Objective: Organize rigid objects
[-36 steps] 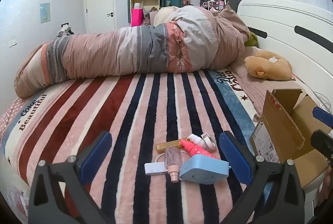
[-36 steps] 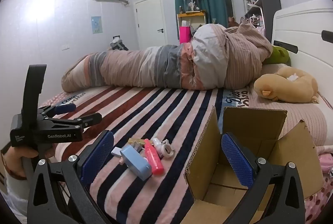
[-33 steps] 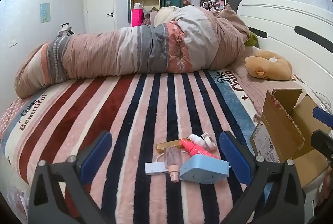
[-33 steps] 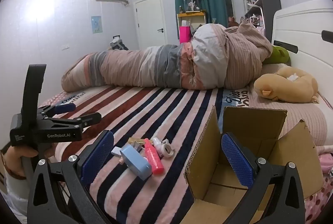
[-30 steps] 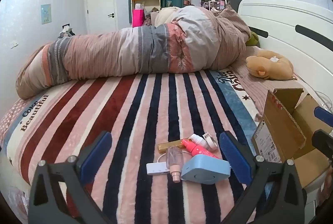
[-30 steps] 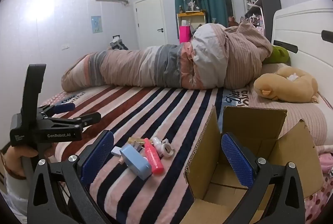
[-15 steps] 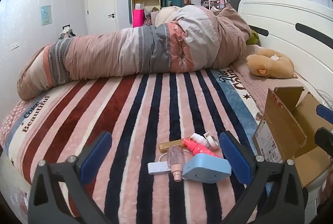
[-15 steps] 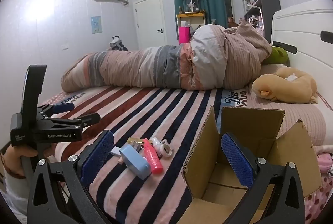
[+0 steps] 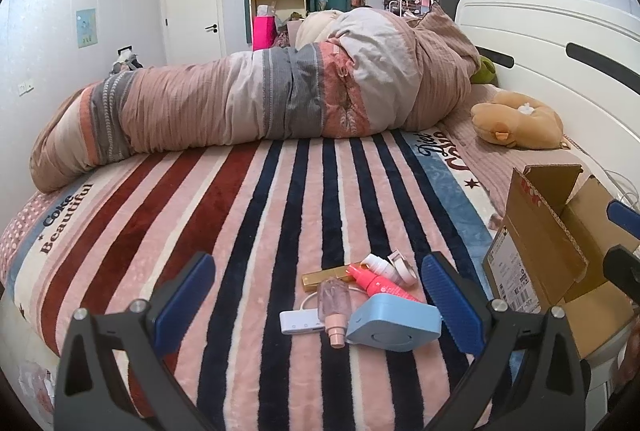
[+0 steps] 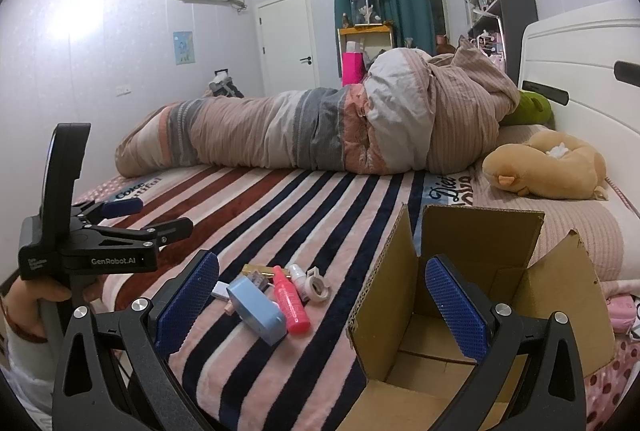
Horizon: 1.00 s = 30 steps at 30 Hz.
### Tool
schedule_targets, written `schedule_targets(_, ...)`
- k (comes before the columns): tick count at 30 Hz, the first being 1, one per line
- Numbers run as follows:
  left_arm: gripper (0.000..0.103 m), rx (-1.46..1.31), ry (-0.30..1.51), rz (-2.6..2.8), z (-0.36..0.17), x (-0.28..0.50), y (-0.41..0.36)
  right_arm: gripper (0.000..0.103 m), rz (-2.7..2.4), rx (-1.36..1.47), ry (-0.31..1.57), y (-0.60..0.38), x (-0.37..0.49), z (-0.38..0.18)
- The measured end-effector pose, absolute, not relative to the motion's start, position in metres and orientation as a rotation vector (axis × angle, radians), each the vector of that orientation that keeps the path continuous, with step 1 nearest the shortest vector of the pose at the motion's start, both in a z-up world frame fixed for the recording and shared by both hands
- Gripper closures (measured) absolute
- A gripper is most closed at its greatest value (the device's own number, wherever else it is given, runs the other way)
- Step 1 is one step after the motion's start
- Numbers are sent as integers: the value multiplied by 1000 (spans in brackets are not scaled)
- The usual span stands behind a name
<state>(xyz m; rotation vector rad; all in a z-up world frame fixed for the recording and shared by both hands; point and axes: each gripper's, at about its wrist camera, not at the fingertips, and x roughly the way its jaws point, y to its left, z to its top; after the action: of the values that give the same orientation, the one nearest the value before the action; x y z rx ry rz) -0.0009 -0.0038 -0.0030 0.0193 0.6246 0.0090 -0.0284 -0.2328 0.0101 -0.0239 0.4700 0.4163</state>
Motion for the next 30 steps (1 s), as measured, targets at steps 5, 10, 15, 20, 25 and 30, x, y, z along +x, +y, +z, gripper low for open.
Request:
schedule_targets(5, 0, 21, 628, 11, -4, -1, -5, 0, 414, -25, 470, -233, -28, 9)
schedule_targets(10, 0, 22, 630, 12, -5, -1, -6, 0, 412, -22, 471, -235, -31, 15)
schedule_targets(15, 0, 22, 630, 13, -5, -1, -6, 0, 412, -20, 468, -238, -30, 12)
schedule_targets(20, 0, 23, 630, 12, -6, -1, -5, 0, 401, -13, 460, -242, -33, 11)
schedule_targets(25, 0, 23, 629, 12, -6, -1, -5, 0, 399, -5, 455, -241, -32, 12)
schedule_targets(30, 0, 22, 630, 13, -6, -1, -6, 0, 399, -7, 454, -242, -32, 12)
